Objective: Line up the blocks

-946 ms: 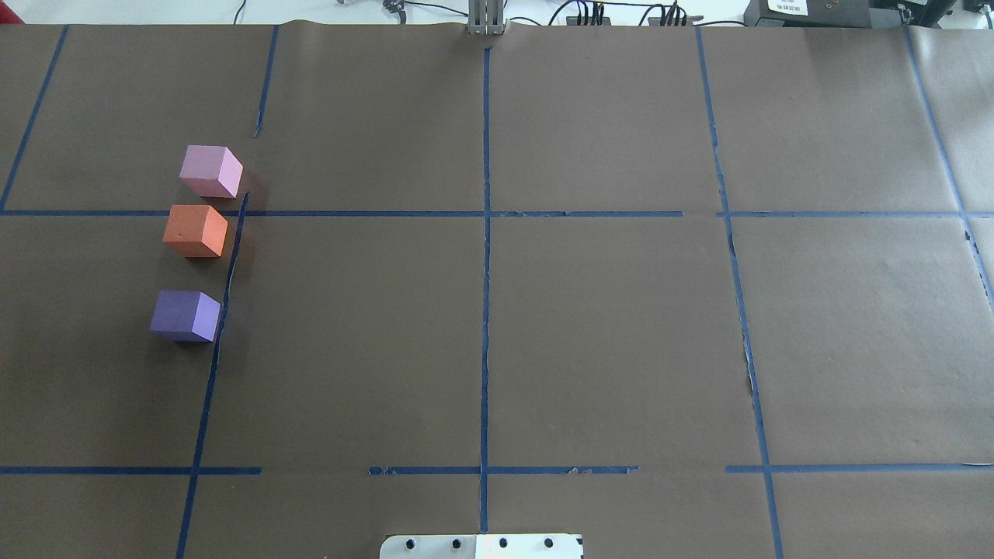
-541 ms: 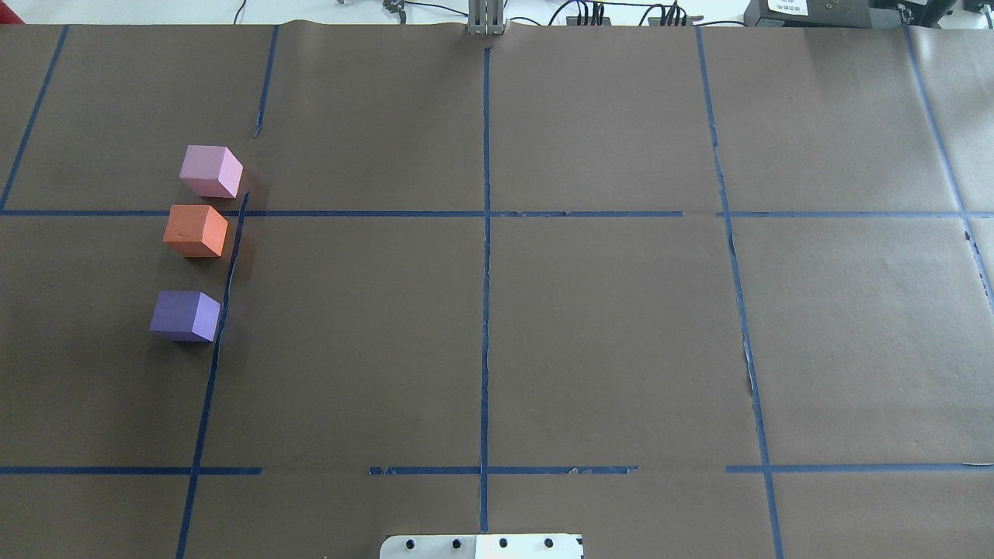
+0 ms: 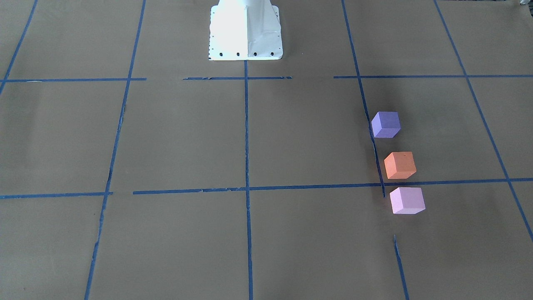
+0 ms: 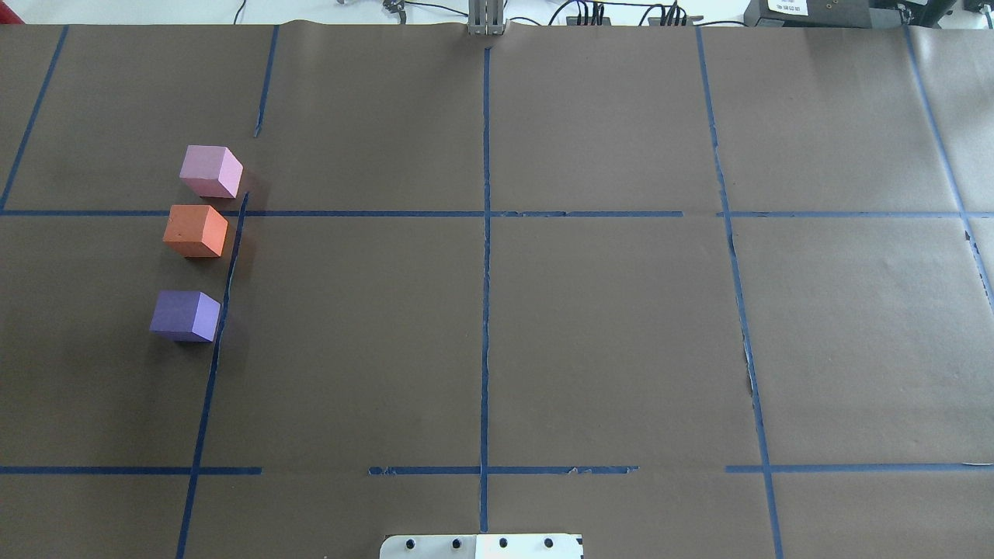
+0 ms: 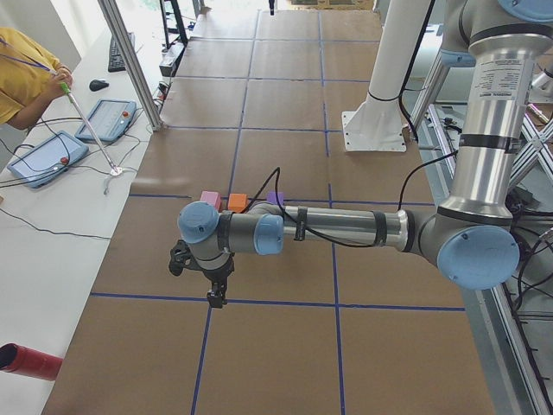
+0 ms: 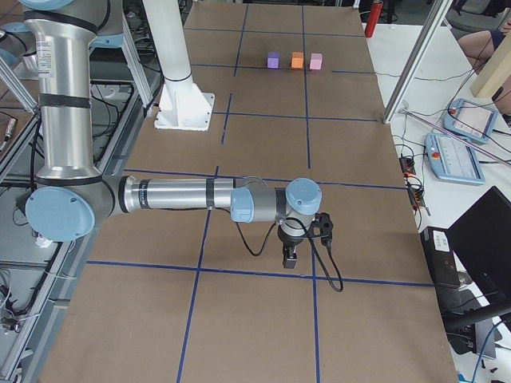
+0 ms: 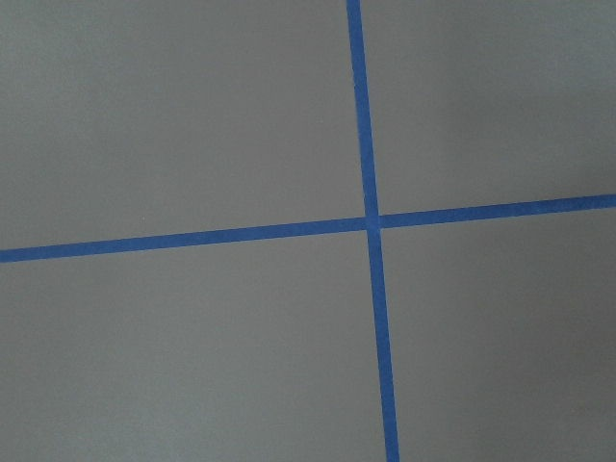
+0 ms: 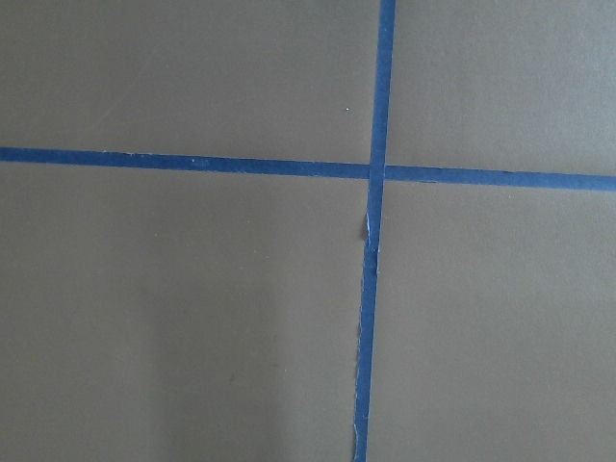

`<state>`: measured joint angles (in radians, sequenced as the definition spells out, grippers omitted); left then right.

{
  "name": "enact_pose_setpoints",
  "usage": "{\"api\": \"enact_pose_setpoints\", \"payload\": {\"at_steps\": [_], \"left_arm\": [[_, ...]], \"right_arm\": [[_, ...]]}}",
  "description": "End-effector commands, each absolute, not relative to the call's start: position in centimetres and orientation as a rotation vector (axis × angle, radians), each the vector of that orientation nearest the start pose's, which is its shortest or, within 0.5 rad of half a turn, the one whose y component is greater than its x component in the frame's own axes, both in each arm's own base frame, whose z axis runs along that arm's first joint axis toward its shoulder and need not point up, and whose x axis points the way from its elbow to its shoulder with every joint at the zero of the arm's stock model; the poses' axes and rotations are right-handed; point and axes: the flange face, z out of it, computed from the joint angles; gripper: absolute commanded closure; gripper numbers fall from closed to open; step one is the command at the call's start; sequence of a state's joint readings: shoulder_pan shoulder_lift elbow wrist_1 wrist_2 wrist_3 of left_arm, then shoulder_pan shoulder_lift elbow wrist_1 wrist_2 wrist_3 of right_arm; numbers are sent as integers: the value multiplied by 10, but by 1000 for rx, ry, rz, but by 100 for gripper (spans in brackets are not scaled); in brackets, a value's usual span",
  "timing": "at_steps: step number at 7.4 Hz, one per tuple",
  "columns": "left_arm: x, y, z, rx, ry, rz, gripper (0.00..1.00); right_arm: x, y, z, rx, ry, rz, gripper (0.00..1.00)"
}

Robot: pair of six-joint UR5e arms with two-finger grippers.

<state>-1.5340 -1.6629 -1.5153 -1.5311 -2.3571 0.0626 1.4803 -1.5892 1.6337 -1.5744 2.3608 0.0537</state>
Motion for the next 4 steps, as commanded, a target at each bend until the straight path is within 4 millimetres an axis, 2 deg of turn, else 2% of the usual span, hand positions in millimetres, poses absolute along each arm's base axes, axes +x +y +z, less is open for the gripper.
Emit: {"api": "enact_pose_setpoints", "payload": {"at_steps": [1,4], "left_arm": [[-41,-535,636,16,810,95,0],[-42,-538,633,24,804,99,0]], "right_arm": [[18,-490,636,-18,-791,-51,0],[18,-490,636,-19,-791,-51,0]]}}
